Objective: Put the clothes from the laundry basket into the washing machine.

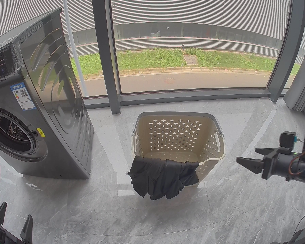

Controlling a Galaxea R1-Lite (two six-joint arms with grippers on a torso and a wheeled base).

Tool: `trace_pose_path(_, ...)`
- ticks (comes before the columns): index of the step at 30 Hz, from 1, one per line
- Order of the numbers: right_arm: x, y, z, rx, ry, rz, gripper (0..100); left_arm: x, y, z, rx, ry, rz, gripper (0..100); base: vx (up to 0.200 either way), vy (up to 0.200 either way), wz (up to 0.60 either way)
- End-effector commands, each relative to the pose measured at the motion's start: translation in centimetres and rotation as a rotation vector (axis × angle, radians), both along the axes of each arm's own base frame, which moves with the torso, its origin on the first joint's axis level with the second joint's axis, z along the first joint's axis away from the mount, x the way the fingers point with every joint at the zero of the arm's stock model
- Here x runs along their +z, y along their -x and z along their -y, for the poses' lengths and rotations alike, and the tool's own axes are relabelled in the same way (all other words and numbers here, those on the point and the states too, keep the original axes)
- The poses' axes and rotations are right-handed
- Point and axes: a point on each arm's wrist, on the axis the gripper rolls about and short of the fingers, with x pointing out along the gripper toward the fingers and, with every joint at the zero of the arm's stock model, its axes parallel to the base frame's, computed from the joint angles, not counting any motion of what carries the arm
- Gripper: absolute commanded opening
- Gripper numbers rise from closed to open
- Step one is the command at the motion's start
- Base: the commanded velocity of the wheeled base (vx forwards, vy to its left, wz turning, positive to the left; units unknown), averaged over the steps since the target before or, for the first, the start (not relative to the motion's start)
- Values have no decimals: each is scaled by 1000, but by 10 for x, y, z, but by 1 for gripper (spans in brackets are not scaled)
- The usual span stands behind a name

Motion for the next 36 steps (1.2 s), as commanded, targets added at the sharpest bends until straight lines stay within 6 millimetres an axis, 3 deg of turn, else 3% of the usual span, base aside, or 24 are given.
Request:
trace_pose_path(1, -38, -48, -36, 19, 56, -140, 100, -5, 0, 0, 5, 10, -1, 100, 0, 0, 0)
trace_pose_path(8, -65, -63, -40, -12, 118, -222, 100, -5, 0, 0, 2, -6, -1, 100, 86, 0, 0)
trace_pose_path(13, -80, -84, -47, -15, 130, -256, 100, -5, 0, 0, 5, -6, -1, 100, 0, 0, 0)
trace_pose_path(23, -133, -137, -78, 14, 148, -296, 100, -5, 0, 0, 2, -6, -1, 100, 0, 0, 0)
trace_pose_path(28, -147, -145, -92, 41, 149, -296, 100, -5, 0, 0, 2, -4, -1, 100, 0, 0, 0)
trace_pose_path(36, -143, -136, -114, 92, 154, -282, 100, -5, 0, 0, 2, -6, -1, 100, 0, 0, 0)
